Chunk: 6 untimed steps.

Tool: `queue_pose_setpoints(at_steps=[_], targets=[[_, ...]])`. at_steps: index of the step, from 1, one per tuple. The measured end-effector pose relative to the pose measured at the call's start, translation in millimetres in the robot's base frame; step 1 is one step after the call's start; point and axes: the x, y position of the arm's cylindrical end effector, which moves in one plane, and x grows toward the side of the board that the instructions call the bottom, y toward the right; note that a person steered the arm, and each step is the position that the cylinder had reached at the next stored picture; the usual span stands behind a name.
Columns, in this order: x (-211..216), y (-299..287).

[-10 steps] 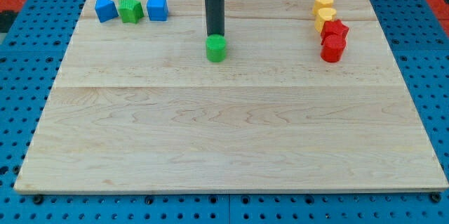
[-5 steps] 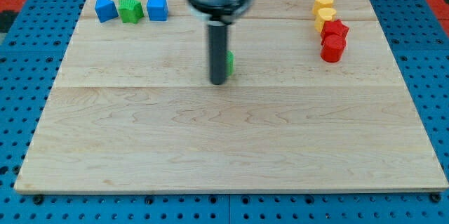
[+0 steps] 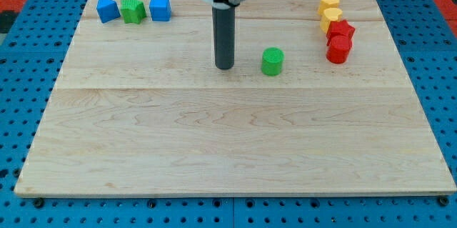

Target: Move green circle towards red circle

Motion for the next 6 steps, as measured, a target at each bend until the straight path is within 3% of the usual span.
queue_pose_setpoints(at_steps=[3,6], targets=[[26.6,129.6],[38.8,172.1]])
